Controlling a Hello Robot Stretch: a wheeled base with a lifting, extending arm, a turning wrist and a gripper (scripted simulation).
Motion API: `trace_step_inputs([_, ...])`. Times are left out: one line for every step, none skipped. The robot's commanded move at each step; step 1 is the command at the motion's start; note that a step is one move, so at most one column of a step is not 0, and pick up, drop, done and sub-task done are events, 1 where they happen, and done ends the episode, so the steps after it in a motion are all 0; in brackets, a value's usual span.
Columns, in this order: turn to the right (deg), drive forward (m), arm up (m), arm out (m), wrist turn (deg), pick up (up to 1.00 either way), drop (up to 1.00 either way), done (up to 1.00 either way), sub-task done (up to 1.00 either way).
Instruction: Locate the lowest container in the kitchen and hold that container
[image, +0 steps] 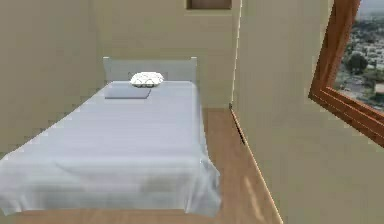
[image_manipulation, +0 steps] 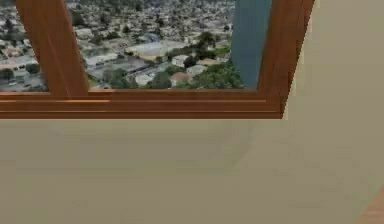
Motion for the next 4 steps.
trace_step_inputs([45.0, 0.00, 0.00, 0.00, 0.0, 0.00, 0.00, 0.00, 0.00])
trace_step_inputs([45.0, 0.00, 0.00, 0.00, 0.0, 0.00, 0.00, 0.00, 0.00])
trace_step_inputs([45.0, 0.00, 0.00, 0.00, 0.0, 0.00, 0.00, 0.00, 0.00])
trace_step_inputs([18.0, 0.00, 0.00, 0.00, 0.0, 0.00, 0.00, 0.00, 0.00])
